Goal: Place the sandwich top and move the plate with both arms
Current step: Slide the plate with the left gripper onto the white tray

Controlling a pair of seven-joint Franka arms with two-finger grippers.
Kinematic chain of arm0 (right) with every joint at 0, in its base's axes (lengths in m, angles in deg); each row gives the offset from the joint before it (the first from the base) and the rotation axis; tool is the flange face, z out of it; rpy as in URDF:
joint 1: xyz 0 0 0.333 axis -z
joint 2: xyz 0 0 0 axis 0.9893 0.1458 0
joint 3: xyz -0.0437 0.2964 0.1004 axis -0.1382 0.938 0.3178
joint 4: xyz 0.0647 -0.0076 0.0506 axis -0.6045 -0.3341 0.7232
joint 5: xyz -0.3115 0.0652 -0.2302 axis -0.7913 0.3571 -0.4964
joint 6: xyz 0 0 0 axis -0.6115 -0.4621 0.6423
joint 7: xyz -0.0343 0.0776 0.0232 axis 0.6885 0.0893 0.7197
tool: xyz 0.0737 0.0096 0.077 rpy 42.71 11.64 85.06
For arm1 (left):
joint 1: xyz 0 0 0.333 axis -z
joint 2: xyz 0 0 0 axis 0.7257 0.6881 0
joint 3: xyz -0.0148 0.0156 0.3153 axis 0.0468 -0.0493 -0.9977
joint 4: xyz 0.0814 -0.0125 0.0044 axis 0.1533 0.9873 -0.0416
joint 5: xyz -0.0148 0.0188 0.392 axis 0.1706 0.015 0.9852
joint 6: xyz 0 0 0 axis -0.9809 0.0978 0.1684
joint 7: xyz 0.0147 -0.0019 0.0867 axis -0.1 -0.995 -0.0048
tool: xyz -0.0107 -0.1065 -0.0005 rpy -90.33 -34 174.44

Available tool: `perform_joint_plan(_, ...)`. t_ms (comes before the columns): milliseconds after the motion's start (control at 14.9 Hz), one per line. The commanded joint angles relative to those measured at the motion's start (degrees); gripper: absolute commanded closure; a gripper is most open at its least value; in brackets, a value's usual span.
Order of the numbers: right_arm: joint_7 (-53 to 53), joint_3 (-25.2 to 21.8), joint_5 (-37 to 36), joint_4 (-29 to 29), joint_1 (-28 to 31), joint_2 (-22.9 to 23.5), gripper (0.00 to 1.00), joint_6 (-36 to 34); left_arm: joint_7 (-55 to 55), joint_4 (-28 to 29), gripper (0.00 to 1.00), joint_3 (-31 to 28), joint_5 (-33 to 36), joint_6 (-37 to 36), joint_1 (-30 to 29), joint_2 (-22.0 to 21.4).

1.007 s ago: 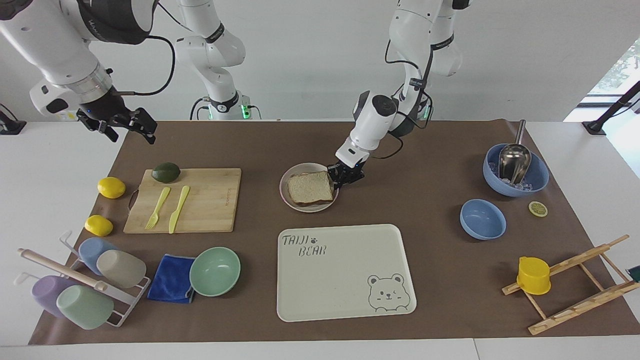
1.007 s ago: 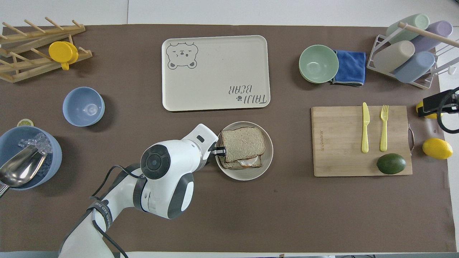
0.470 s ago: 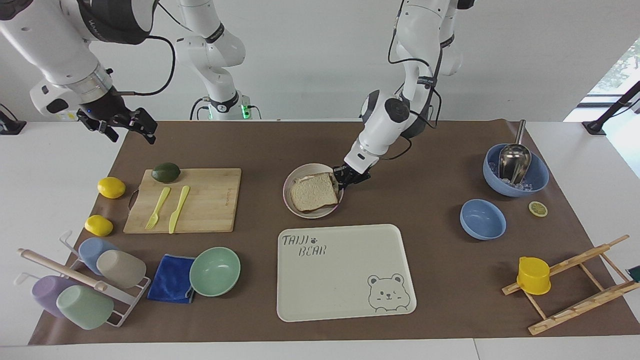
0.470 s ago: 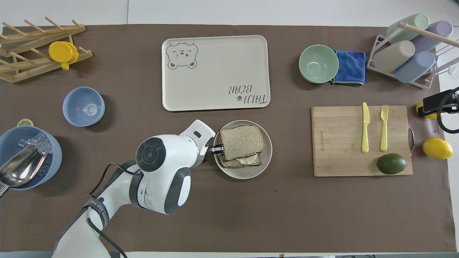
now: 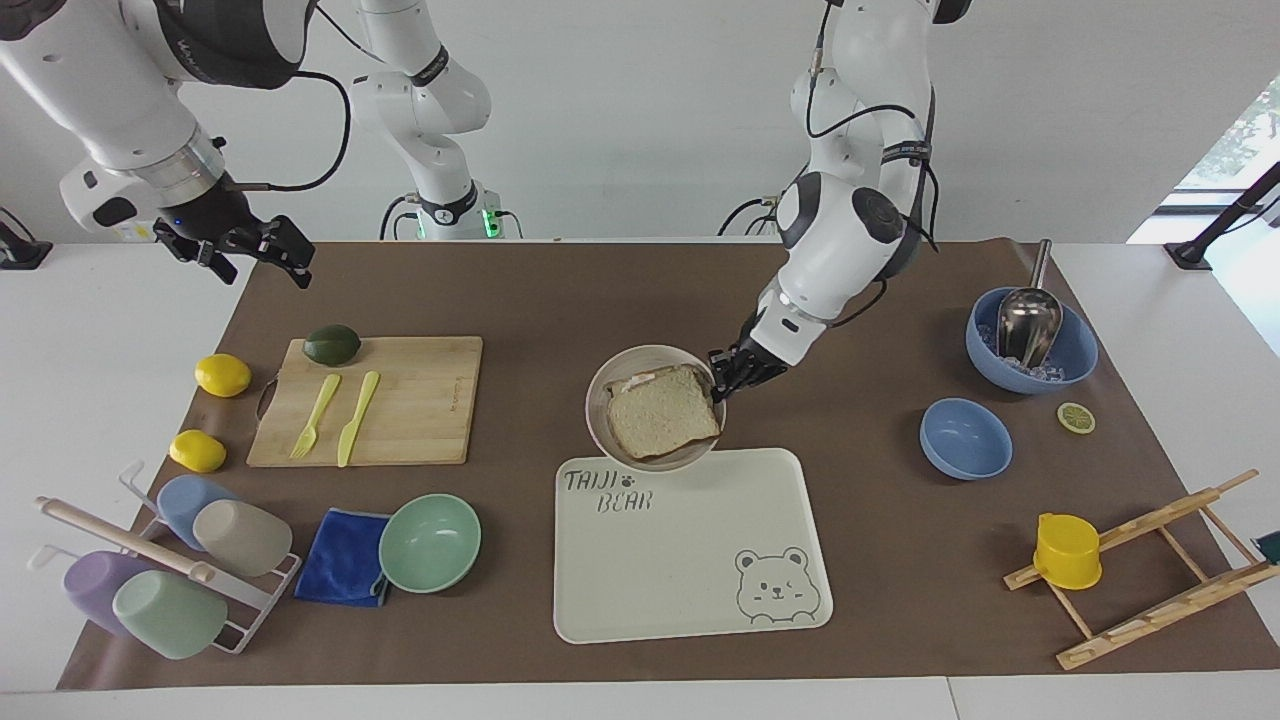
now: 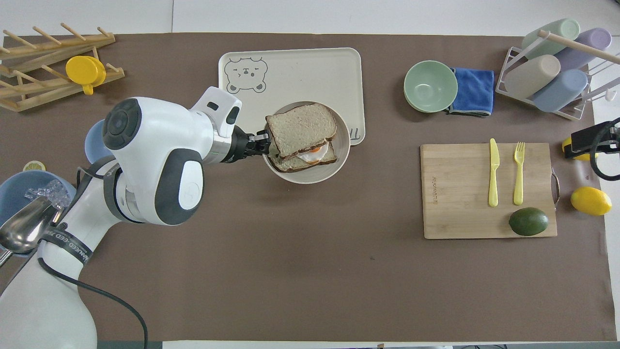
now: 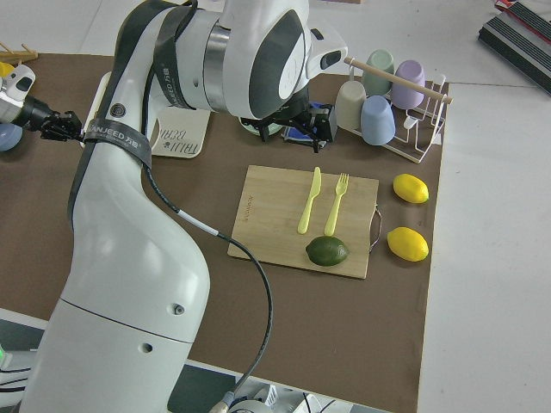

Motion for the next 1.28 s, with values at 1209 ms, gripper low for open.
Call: perform_joint_plan(1209,0.9,0.3,0.5,-1.5,0.2,-1.5,0.00,0.3,-1.4,-16.5,1.00,0.0,0.3,11.1,-2.9,21.7)
